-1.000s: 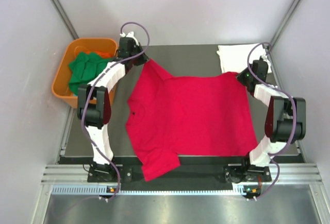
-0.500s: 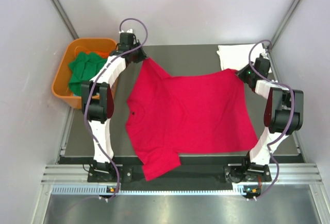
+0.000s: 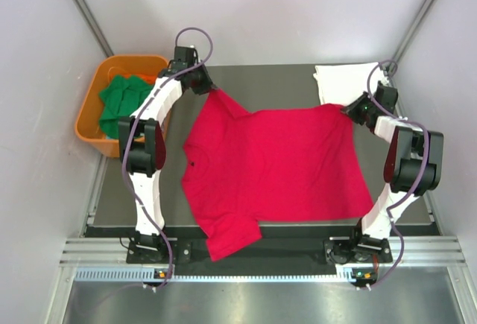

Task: Fold and stack the t-shirts
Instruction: Flatten the tshirt out, then fold the tshirt

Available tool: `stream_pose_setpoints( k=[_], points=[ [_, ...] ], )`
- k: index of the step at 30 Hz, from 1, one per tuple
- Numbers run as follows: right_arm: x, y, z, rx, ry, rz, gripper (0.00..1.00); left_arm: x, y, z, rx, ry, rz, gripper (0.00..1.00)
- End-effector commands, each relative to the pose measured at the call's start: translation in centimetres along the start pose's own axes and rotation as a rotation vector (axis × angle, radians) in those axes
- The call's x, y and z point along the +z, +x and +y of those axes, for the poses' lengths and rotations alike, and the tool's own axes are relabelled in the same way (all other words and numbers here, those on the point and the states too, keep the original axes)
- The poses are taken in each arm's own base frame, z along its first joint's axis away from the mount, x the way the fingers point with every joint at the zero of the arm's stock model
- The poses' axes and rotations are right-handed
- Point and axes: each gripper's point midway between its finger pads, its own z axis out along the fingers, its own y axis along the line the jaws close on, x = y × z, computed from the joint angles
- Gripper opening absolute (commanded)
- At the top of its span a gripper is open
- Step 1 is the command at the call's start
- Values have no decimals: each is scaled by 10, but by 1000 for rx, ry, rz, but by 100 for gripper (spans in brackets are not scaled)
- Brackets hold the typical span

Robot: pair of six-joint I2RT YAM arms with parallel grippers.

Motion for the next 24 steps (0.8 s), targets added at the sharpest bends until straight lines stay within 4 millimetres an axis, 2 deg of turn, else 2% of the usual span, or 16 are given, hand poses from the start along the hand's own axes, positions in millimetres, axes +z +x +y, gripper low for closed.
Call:
stream_pose_setpoints(
  k=[1,4,10,14,17,24],
  points=[
    [-13,-11,22,10,-86,36,0,-31,-5,-19,-19,54,2,0],
    [-16,4,20,50,-107,113,0,-41,0,-21,-15,52,10,0],
    [-34,4,0,28,-23,123,0,-56,12,-15,17,23,39,0],
    [-46,4,-15,39,10,129,0,-56,23,-7,28,-5,44,0],
    [-53,10,-19,35,26,144,0,-57,33,-3,23,-9,70,0],
    [-78,22,-27,15,110,180,0,-84,31,-6,48,-24,38,0]
  ],
)
